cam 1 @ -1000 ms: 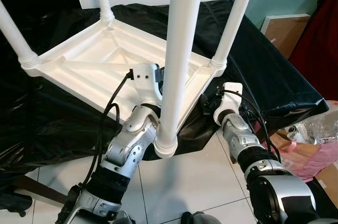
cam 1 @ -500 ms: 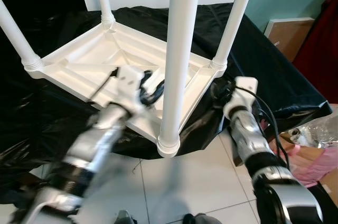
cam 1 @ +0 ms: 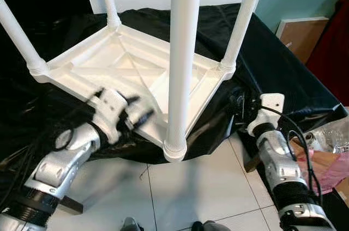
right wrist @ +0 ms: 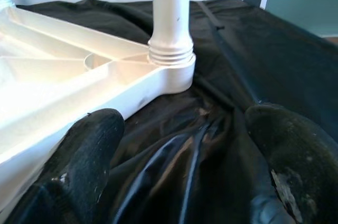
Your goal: Building children table
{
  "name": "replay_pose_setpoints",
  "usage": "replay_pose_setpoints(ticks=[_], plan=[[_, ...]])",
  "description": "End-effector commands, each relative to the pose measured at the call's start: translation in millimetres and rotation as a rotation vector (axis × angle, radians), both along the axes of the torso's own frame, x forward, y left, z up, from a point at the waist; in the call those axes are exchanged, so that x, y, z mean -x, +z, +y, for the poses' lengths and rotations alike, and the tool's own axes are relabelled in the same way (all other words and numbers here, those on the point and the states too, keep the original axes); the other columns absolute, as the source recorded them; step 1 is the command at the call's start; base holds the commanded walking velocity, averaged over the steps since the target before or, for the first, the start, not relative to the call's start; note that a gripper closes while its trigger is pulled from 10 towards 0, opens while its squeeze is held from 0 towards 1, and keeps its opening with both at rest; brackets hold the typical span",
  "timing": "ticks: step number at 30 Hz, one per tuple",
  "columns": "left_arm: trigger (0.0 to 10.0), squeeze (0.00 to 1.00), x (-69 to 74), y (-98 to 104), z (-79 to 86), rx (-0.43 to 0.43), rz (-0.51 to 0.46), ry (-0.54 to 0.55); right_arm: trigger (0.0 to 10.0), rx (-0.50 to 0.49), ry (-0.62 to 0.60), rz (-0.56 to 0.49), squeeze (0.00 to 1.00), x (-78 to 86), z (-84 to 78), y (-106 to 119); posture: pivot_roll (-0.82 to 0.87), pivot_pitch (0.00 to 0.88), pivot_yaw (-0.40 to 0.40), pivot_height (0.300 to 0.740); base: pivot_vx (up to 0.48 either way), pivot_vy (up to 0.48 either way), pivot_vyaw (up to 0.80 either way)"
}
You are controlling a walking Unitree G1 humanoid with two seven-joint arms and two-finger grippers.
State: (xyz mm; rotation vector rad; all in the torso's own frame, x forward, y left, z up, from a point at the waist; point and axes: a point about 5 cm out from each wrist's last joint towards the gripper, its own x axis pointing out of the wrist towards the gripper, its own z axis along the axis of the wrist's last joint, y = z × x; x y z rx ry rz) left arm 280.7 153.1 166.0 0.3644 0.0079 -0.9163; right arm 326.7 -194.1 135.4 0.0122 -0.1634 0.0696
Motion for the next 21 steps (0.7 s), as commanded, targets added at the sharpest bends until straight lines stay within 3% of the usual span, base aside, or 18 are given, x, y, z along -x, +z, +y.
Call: replay_pose_setpoints(ticks=[1,5,7,11,14,15,16,21], plan=[[10.0,0.0,3.3,-9,0.8,-0.069,0.033,-0.052,10.0,0.002,0.001,0.022,0.0,2.8,-4.6,-2,-0.03,0.125,-0.031,0.74,0.0,0.0,0.0],[10.0,0.0,4.3,-19,4.4,-0.162,0.047,-0.065,10.0,0.008,0.012,0.021,0.0,4.0,-7.4,2,-0.03,0.126,-0.035,0.74,0.0,0.0,0.0],[10.0,0.0,4.3,-19,4.4,-0.162,0.047,-0.065,10.0,0.008,0.012,0.021,0.0,4.0,-7.4,2,-0.03,0.126,-0.035,0.74,0.0,0.0,0.0],[10.0,0.0,2.3,-27,17.9,-0.27,0.065,-0.042,10.0,0.018,0.027,0.025,0.0,5.7,-8.5,5,-0.02,0.127,-0.038,0.74,0.0,0.0,0.0],[10.0,0.0,1.6,-28,20.2,-0.288,0.073,-0.041,10.0,0.019,0.03,0.028,0.0,6.1,-8.6,5,-0.02,0.127,-0.038,0.74,0.0,0.0,0.0],[10.0,0.64,-0.9,-29,22.0,-0.302,0.077,-0.036,10.0,0.018,0.033,0.03,0.0,6.2,-8.1,5,-0.02,0.125,-0.039,0.74,0.0,0.0,0.0],[10.0,1.0,-4.9,-29,24.0,-0.306,0.082,-0.024,10.0,0.019,0.036,0.032,0.0,6.3,-7.4,5,-0.03,0.123,-0.041,0.74,0.0,0.0,0.0],[10.0,1.0,-11.8,-28,27.1,-0.379,0.055,-0.031,10.0,0.02,0.04,0.036,0.0,6.7,-7.2,6,-0.03,0.121,-0.039,0.74,0.0,0.0,0.0]])
